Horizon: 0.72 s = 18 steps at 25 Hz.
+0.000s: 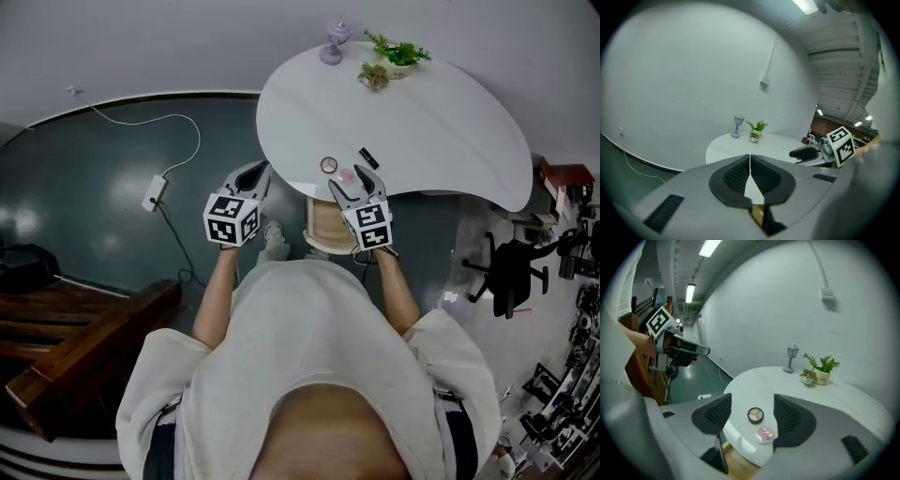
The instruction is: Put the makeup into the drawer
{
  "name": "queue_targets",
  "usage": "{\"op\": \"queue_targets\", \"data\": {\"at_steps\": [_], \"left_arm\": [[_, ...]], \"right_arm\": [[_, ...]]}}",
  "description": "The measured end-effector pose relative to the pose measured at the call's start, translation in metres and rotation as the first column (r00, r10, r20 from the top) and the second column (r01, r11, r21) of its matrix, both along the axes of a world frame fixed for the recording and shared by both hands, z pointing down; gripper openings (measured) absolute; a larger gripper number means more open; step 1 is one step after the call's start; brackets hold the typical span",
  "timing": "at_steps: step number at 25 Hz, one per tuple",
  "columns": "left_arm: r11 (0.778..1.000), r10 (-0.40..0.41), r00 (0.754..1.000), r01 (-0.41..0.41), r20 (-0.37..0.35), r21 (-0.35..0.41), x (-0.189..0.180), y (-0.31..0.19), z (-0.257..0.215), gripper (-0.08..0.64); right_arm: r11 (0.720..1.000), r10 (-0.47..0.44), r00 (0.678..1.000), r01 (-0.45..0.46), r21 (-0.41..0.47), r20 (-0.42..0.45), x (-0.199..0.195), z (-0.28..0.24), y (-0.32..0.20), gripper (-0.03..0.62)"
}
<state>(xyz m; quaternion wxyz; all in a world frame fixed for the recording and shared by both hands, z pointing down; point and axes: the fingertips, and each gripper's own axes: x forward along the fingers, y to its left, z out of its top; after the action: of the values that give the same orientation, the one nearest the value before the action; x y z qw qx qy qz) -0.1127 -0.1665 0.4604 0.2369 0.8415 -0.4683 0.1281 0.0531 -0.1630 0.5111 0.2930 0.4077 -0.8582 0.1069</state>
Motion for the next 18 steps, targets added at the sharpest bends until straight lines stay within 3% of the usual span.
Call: {"op": "queue_targets", "data": {"at_steps": [3,6,8,10,12,14,16,18], "left_arm": [[1.0,-0.007,1.0,0.007,-0.006,-0.009,-0.009,-0.003,0.004,0.014],[1.0,-0.018,1.0,0.018,-0.01,-0.014,-0.015,-0.003,0.006,0.014],[0.999,-0.028,1.0,0.028,-0.012,-0.02,-0.019,-0.001,0.009,0.014],[0.999,-0.038,0.999,0.037,-0.013,-0.026,-0.023,0.001,0.011,0.014],[0.998,-0.05,0.999,0.049,-0.011,-0.032,-0.026,0.004,0.014,0.014],[0.997,-0.064,0.998,0.064,-0.009,-0.037,-0.03,0.009,0.015,0.014],[0.996,-0.081,0.997,0.08,-0.008,-0.041,-0.034,0.012,0.017,0.014],[0.994,-0.096,0.995,0.095,-0.007,-0.046,-0.037,0.015,0.018,0.014]], "right_arm": [[0.993,-0.117,0.988,0.114,-0.036,-0.104,-0.009,0.017,-0.001,0.264],[0.964,-0.265,0.93,0.256,-0.068,-0.254,-0.014,0.036,-0.002,0.264],[0.926,-0.373,0.856,0.363,-0.098,-0.358,-0.015,0.049,-0.002,0.261],[0.875,-0.473,0.758,0.463,-0.142,-0.448,-0.015,0.063,-0.002,0.261],[0.818,-0.554,0.654,0.542,-0.191,-0.515,-0.014,0.076,-0.002,0.261],[0.771,-0.608,0.573,0.592,-0.235,-0.55,-0.012,0.085,-0.004,0.259],[0.744,-0.639,0.532,0.612,-0.269,-0.555,-0.013,0.093,-0.01,0.256],[0.732,-0.658,0.525,0.613,-0.295,-0.54,-0.015,0.1,-0.018,0.255]]}}
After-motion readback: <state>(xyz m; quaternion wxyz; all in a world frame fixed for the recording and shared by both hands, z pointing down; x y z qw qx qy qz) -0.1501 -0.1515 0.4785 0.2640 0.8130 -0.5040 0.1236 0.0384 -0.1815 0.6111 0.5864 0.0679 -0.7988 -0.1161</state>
